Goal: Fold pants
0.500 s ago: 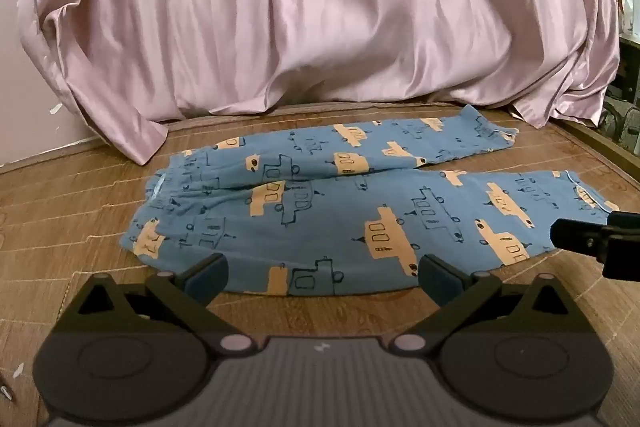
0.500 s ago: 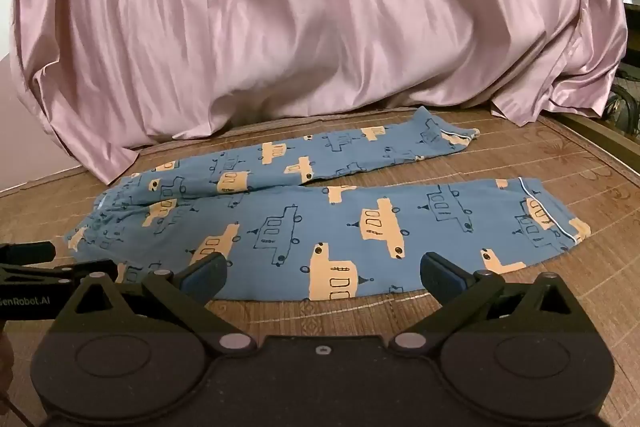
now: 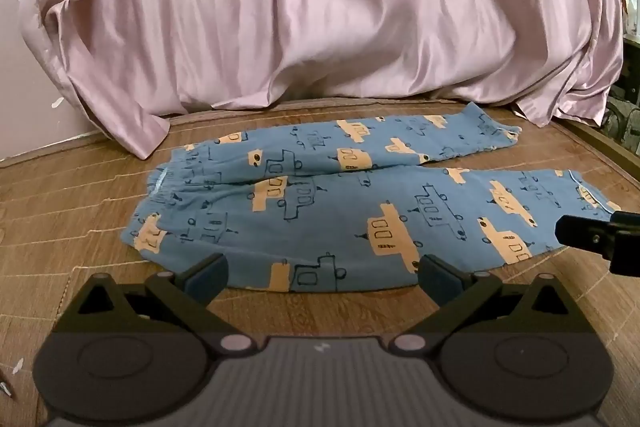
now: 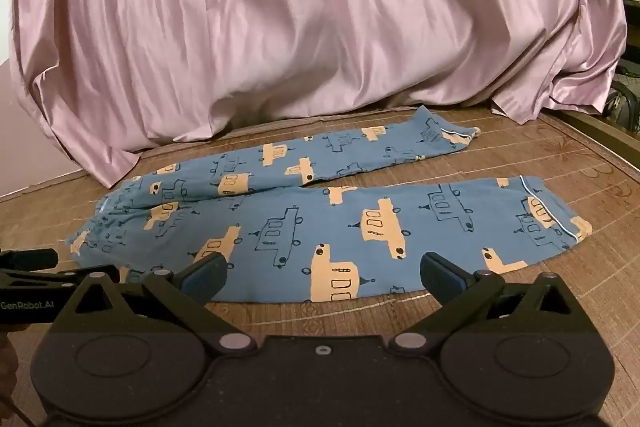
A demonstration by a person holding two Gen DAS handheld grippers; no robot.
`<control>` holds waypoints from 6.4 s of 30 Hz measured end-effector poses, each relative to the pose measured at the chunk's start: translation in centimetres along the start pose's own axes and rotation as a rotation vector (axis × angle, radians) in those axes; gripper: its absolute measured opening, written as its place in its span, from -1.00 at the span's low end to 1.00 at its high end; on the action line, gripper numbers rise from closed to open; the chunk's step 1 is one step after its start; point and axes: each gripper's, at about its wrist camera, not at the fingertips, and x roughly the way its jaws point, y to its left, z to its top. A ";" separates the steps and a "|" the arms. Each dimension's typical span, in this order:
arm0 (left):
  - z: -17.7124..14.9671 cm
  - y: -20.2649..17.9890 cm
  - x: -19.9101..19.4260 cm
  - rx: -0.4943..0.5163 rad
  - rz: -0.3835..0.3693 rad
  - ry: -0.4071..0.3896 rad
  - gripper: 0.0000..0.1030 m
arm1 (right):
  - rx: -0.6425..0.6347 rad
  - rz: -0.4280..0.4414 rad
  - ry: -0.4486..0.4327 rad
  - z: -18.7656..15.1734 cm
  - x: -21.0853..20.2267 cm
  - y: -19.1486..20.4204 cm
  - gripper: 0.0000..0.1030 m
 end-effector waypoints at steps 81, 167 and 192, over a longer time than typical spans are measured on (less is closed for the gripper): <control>19.5 11.1 21.6 0.223 0.070 0.210 0.99 | -0.485 0.285 0.160 17.5 25.7 -5.6 0.99; 21.8 17.4 33.2 0.257 -0.091 0.191 0.16 | -0.740 0.444 0.187 23.0 45.3 4.8 0.35; 19.5 17.4 31.5 0.337 -0.020 0.322 -1.00 | -0.654 0.460 0.393 28.6 52.4 3.5 -0.93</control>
